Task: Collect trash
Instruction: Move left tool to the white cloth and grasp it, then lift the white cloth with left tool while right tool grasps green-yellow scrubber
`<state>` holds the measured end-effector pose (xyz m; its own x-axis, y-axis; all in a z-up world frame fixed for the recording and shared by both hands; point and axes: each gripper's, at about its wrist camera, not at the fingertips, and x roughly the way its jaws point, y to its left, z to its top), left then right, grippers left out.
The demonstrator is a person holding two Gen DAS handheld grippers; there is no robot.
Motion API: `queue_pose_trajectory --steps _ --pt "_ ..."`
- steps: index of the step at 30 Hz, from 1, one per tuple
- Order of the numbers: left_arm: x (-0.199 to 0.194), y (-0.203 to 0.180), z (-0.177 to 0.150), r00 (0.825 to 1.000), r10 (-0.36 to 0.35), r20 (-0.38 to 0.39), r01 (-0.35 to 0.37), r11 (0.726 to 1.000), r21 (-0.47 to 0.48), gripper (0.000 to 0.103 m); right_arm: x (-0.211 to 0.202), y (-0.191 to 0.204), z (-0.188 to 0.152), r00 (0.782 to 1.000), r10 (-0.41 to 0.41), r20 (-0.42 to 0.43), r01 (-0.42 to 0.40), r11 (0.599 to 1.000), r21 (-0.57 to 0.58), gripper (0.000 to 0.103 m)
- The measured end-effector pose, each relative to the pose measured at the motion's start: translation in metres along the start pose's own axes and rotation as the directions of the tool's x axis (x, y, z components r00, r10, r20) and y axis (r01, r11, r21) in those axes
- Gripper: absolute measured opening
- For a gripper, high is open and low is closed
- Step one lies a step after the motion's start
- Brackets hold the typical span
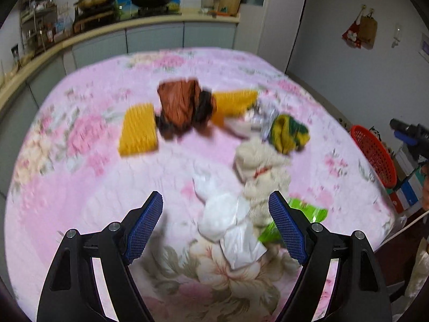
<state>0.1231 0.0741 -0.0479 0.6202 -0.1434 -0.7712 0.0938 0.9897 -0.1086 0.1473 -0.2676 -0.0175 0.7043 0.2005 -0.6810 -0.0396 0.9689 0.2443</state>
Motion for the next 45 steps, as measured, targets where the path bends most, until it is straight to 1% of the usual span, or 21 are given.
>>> queue_pose_trajectory --steps 2,3,4,5,7,9,13,17,20,22,26,29,33,35,38,40,41,43,45 --pt "0.007 -0.001 -0.006 1.0 -0.009 -0.017 0.009 1.0 -0.003 0.075 0.001 0.002 0.0 1.0 0.004 -0.002 -0.004 1.0 -0.004 0.061" --pt "0.01 -0.001 -0.007 1.0 -0.011 -0.025 0.011 1.0 -0.001 0.068 0.001 0.002 -0.001 1.0 0.004 -0.004 -0.004 1.0 -0.004 0.061" --pt "0.013 -0.001 -0.009 0.999 -0.01 -0.033 0.01 1.0 0.001 0.059 0.002 0.002 -0.001 1.0 0.006 -0.008 -0.006 1.0 -0.004 0.061" --pt "0.015 -0.001 -0.01 0.999 -0.008 -0.04 0.008 1.0 0.001 0.055 0.003 0.003 -0.002 1.0 0.007 -0.011 -0.007 1.0 -0.005 0.061" --pt "0.017 0.001 -0.012 0.999 -0.009 -0.038 0.008 1.0 -0.003 0.043 0.004 0.005 -0.003 1.0 0.007 -0.016 -0.007 1.0 -0.008 0.061" --pt "0.014 0.003 -0.013 0.999 -0.017 -0.027 0.017 1.0 -0.002 0.035 0.004 0.006 -0.004 1.0 0.008 -0.018 -0.008 1.0 -0.01 0.061" --pt "0.005 0.004 -0.012 1.0 -0.017 0.006 0.017 1.0 0.004 0.033 0.006 0.012 -0.006 1.0 0.018 -0.02 -0.019 1.0 -0.018 0.061" --pt "-0.008 0.009 -0.007 0.999 -0.015 0.042 0.015 1.0 0.001 0.033 0.007 0.022 -0.009 0.999 0.046 -0.015 -0.046 0.998 -0.044 0.061" --pt "-0.021 0.014 0.002 0.996 -0.007 0.09 0.009 1.0 -0.021 0.032 0.011 0.032 -0.01 0.997 0.071 -0.017 -0.072 0.995 -0.067 0.061" --pt "-0.026 0.016 0.009 0.993 0.013 0.119 -0.009 0.999 -0.033 0.032 0.016 0.04 -0.009 0.995 0.093 -0.021 -0.095 0.992 -0.079 0.061" --pt "-0.038 0.014 0.027 0.979 0.071 0.189 -0.061 0.996 -0.059 0.032 0.032 0.063 -0.007 0.987 0.156 -0.047 -0.16 0.982 -0.101 0.061" --pt "-0.049 0.006 0.042 0.958 0.121 0.262 -0.103 0.991 -0.079 0.032 0.043 0.081 -0.006 0.979 0.195 -0.063 -0.201 0.972 -0.12 0.061" --pt "-0.057 -0.002 0.05 0.935 0.153 0.32 -0.134 0.988 -0.081 0.032 0.057 0.105 -0.007 0.967 0.237 -0.094 -0.25 0.955 -0.16 0.061" --pt "-0.057 -0.003 0.05 0.932 0.156 0.328 -0.138 0.987 -0.078 0.032 0.066 0.117 -0.008 0.96 0.256 -0.115 -0.273 0.945 -0.18 0.061" --pt "-0.058 -0.002 0.049 0.924 0.185 0.335 -0.172 0.983 -0.068 0.032 0.082 0.136 -0.011 0.949 0.278 -0.147 -0.306 0.926 -0.223 0.061" --pt "-0.06 0.002 0.05 0.926 0.18 0.333 -0.162 0.983 -0.081 0.032 0.092 0.147 -0.013 0.943 0.286 -0.169 -0.321 0.917 -0.239 0.063" --pt "-0.061 0.005 0.051 0.925 0.182 0.333 -0.16 0.983 -0.09 0.032 0.097 0.152 -0.014 0.941 0.287 -0.18 -0.326 0.912 -0.248 0.064" --pt "-0.062 0.008 0.05 0.925 0.181 0.334 -0.157 0.983 -0.098 0.032 0.108 0.161 -0.017 0.939 0.277 -0.201 -0.325 0.908 -0.265 0.065" --pt "-0.063 0.01 0.05 0.925 0.18 0.334 -0.155 0.983 -0.102 0.032 0.117 0.166 -0.019 0.943 0.251 -0.216 -0.306 0.91 -0.278 0.065"
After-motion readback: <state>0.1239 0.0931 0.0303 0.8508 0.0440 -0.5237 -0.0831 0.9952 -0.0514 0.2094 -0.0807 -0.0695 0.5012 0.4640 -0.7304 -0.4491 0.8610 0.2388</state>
